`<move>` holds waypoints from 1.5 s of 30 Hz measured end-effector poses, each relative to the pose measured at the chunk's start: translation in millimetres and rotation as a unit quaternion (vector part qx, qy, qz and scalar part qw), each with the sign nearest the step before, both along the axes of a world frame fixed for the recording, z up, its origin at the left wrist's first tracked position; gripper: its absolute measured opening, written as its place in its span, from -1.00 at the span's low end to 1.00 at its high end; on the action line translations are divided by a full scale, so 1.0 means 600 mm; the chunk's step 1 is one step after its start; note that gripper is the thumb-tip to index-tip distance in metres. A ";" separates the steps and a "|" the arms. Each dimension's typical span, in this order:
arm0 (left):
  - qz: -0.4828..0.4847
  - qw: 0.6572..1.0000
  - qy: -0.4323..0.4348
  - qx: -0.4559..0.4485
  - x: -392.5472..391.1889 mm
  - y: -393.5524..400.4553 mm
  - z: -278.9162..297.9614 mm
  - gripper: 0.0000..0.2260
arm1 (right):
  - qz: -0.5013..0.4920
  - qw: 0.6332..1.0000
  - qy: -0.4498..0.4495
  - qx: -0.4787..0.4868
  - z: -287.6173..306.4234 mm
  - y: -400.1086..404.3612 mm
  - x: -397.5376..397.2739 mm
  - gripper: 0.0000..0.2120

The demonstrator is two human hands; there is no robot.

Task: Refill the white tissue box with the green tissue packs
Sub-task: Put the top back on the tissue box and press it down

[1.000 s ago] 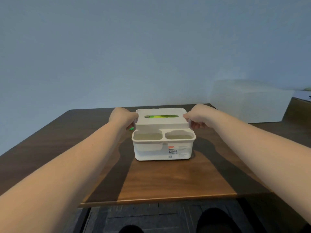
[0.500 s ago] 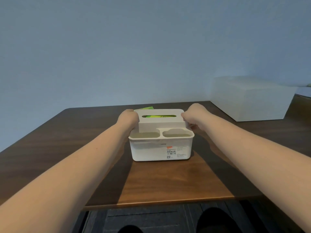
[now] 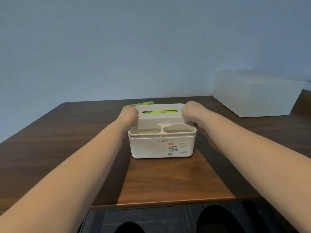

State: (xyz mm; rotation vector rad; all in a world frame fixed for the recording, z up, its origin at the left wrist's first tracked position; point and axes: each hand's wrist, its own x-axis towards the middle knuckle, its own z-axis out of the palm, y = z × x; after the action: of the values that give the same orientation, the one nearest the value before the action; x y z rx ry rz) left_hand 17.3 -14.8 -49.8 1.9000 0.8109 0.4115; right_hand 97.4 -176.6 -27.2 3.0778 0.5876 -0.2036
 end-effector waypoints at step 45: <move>-0.033 0.999 0.034 0.017 -0.133 -0.029 -0.028 -0.74 | -0.049 0.880 0.271 0.386 -0.071 -0.113 -0.051 -0.69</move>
State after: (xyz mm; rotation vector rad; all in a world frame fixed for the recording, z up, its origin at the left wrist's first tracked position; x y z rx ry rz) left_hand -62.4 -32.0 -66.8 1.9750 0.7866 0.3232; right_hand 66.9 -244.5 -69.8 3.8227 0.6368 -1.1211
